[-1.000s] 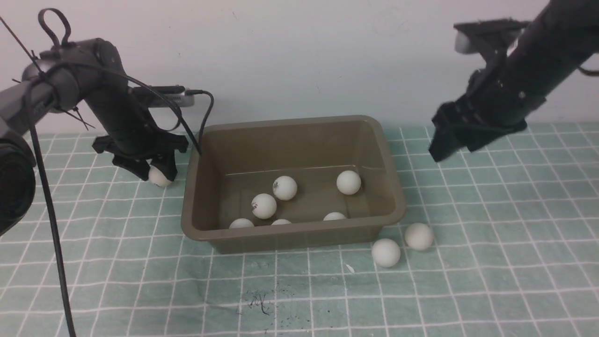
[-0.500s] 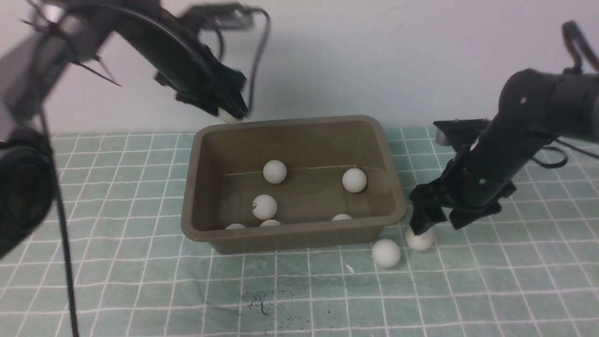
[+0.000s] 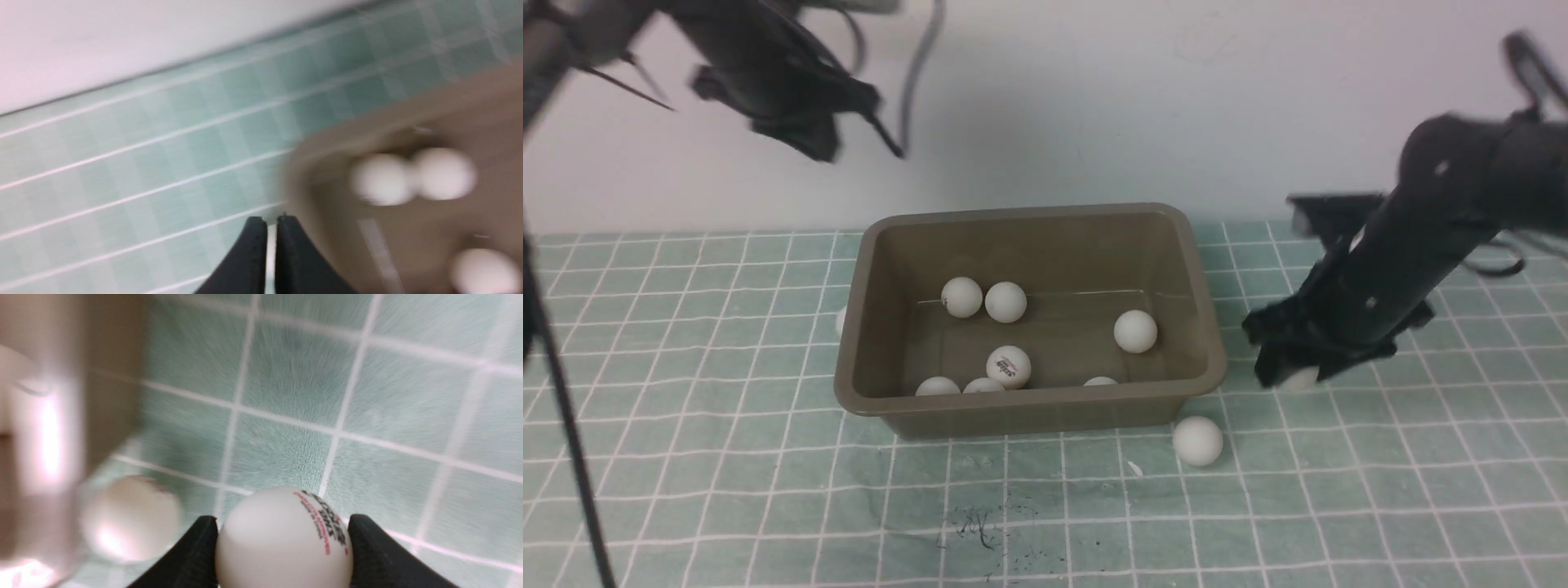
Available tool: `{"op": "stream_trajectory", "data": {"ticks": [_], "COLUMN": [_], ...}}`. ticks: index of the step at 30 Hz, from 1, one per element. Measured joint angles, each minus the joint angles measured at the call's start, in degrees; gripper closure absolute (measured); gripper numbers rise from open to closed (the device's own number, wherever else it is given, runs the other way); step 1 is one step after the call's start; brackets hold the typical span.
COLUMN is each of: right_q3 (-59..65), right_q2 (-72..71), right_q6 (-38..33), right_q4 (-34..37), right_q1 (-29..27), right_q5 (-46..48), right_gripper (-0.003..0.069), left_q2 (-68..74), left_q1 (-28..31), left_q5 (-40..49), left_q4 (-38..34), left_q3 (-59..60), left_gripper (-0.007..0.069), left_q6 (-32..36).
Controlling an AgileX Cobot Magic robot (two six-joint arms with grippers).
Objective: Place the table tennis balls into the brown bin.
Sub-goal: 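Release the ping pong ball into the bin and lift the gripper away, then reach for and grasp a ping pong ball on the table beside the basket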
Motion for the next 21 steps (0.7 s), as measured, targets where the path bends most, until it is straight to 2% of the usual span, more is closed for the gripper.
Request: {"op": "stream_trajectory", "data": {"ticks": [4,7,10,12,16,18,19,20,21], "right_q3": [-1.4,-4.0,-8.2,-11.6,-15.3,-16.0,-16.2,-16.2,-16.3], "right_q2": [-4.9,-4.3,-1.0,2.1,3.0,1.6,0.2,-0.9,-1.1], "right_q6": [-3.8,-5.9,-6.5,-6.6,-6.4,-5.8,-5.6,-5.2,-5.2], "right_q4": [5.5,9.8,12.5,12.9,10.0,7.8,5.7,4.1,3.8], "right_q1": [0.9,2.6,4.3,4.9,4.9,4.9,4.9,4.9,4.9], "right_q5": [-3.0,-4.9,-4.9,-3.3,2.9,5.1,6.4,7.4,7.6], "right_gripper": [0.0295,0.0295,0.0253,0.0146,0.0057,0.0088,0.0127,0.0177,0.0177], "left_q2": [-1.0,0.9,4.1,6.4,8.0,8.8,9.4,9.8,10.0], "left_q1": [4.4,4.8,4.5,3.9,3.2,2.8,2.5,2.3,2.2], "left_q5": [0.0,0.0,0.0,-0.2,-0.4,-0.5,-0.7,-1.0,-1.1], "left_q4": [-2.8,-5.3,-7.4,-9.9,-11.3,-11.4,-11.2,-11.1,-11.1], "left_q3": [6.9,12.2,14.4,14.8,14.9,14.9,14.9,14.9,14.9], "left_gripper": [0.0617,0.0557,0.0441,0.0312,0.0141,0.0081,0.0059,0.0059,0.006], "left_q6": [2.9,4.9,5.7,6.5,8.0,8.2,8.3,8.3,8.3]}}
